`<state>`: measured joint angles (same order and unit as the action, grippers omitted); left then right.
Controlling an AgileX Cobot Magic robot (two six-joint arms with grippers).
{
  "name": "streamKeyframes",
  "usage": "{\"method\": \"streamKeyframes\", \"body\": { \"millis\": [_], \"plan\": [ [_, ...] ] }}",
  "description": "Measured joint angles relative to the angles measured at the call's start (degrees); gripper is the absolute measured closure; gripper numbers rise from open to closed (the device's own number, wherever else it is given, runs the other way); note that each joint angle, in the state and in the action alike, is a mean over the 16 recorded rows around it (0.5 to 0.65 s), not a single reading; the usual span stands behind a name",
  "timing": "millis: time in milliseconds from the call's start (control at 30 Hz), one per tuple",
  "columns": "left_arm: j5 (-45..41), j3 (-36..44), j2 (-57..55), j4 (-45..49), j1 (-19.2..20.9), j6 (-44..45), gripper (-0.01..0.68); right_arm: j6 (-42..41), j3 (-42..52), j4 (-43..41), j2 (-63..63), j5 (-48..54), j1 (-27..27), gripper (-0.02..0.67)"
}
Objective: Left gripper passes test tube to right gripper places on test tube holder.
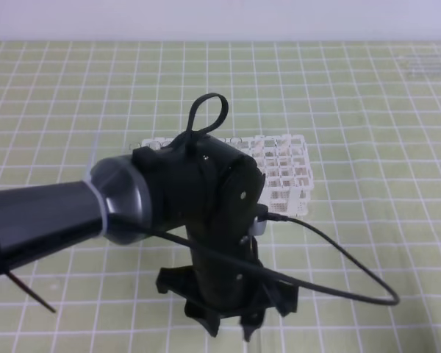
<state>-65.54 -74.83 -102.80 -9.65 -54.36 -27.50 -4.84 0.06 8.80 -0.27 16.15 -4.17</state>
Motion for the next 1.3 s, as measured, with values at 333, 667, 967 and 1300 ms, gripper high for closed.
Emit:
{"method": "streamKeyframes", "body": {
  "millis": [333,667,967,1300],
  "plan": [
    [6.21,0.04,-2.29,-0.29,-1.56,-5.79,0.634,0.0,0.0,0.0,0.0,0.0,0.0,0.651],
    [7.9,0.04,-5.41,1.3,-3.59,-9.06,0.633,0.0,0.0,0.0,0.0,0.0,0.0,0.651],
    [8.2,0.05,-7.83,1.55,-4.81,-10.49,0.633,0.0,0.0,0.0,0.0,0.0,0.0,0.651],
    [8.82,0.09,-8.77,1.67,-4.98,-12.2,0.634,0.0,0.0,0.0,0.0,0.0,0.0,0.651]
  ]
}}
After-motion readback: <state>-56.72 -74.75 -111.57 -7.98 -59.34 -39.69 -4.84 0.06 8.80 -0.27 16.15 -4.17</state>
